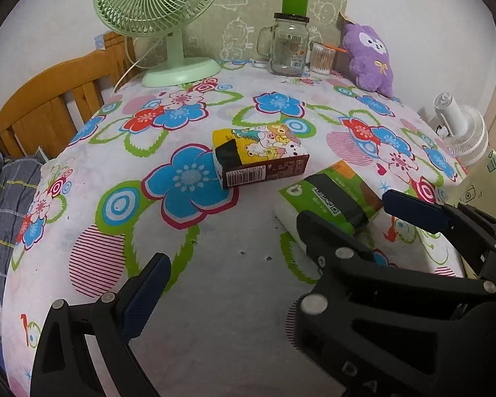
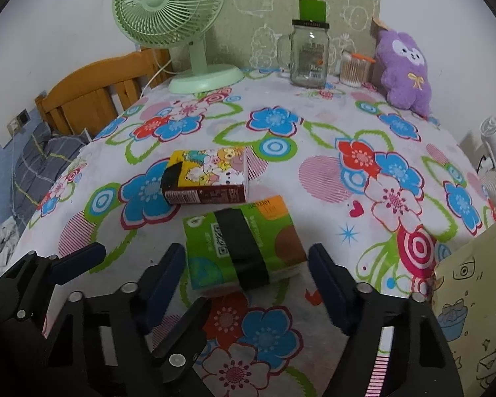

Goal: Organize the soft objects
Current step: 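Close the right tool on the green tissue pack with the black band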

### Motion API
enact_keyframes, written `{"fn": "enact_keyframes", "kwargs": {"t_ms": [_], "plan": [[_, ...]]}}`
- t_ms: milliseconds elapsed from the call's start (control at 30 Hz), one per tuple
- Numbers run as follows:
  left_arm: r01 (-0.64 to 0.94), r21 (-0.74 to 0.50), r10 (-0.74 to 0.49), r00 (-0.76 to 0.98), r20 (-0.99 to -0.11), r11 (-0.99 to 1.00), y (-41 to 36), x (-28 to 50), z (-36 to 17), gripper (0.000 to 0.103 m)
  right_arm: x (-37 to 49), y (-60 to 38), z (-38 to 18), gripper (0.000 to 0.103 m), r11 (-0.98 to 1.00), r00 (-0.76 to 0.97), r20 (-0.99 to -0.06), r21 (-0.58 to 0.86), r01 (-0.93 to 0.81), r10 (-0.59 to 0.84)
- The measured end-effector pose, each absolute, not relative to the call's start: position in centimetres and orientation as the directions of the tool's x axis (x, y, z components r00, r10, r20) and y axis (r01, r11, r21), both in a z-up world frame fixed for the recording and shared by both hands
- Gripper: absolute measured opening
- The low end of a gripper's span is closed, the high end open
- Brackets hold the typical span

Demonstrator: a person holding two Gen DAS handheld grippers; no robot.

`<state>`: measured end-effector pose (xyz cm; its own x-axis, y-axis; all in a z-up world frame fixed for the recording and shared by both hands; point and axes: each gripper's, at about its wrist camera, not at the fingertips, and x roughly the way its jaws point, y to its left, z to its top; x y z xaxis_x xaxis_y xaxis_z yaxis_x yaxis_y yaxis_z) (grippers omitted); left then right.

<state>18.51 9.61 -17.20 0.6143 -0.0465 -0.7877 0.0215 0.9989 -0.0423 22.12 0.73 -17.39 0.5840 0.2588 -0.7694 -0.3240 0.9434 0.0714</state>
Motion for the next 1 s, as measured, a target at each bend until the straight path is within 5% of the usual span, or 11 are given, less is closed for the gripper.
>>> {"fn": "enact_keyframes", "kwargs": {"t_ms": [300, 367, 600, 700, 767, 1000], "plan": [[0.021, -0.020, -0.029, 0.621, -0.783, 1.000, 9.0, 18.4, -16.8, 0.099, 22.0, 0.1, -17.3, 0.060, 0.940, 0.571, -0.771, 0.100, -0.327, 0.281], [0.019, -0.019, -0.027, 0.625, -0.780, 1.000, 8.9, 18.4, -16.6, 0.099, 21.9, 0.0, -17.1, 0.038, 0.938, 0.570, -0.769, 0.105, -0.331, 0.288], [0.018, 0.002, -0.010, 0.635, -0.773, 1.000, 8.4, 18.0, -16.3, 0.099, 21.7, -0.5, -16.9, 0.038, 0.936, 0.571, -0.764, 0.123, -0.329, 0.301], [0.023, -0.001, -0.016, 0.638, -0.770, 1.000, 8.4, 17.8, -16.2, 0.099, 21.4, -0.6, -16.6, 0.050, 0.932, 0.571, -0.756, 0.139, -0.334, 0.318], [0.024, -0.006, -0.020, 0.640, -0.768, 1.000, 8.5, 17.6, -16.1, 0.099, 21.3, -0.8, -16.4, 0.076, 0.933, 0.579, -0.750, 0.145, -0.329, 0.320], [0.024, -0.017, -0.029, 0.635, -0.772, 1.000, 8.8, 18.0, -16.4, 0.099, 21.7, -0.4, -16.5, 0.084, 0.944, 0.598, -0.752, 0.098, -0.316, 0.278]]}}
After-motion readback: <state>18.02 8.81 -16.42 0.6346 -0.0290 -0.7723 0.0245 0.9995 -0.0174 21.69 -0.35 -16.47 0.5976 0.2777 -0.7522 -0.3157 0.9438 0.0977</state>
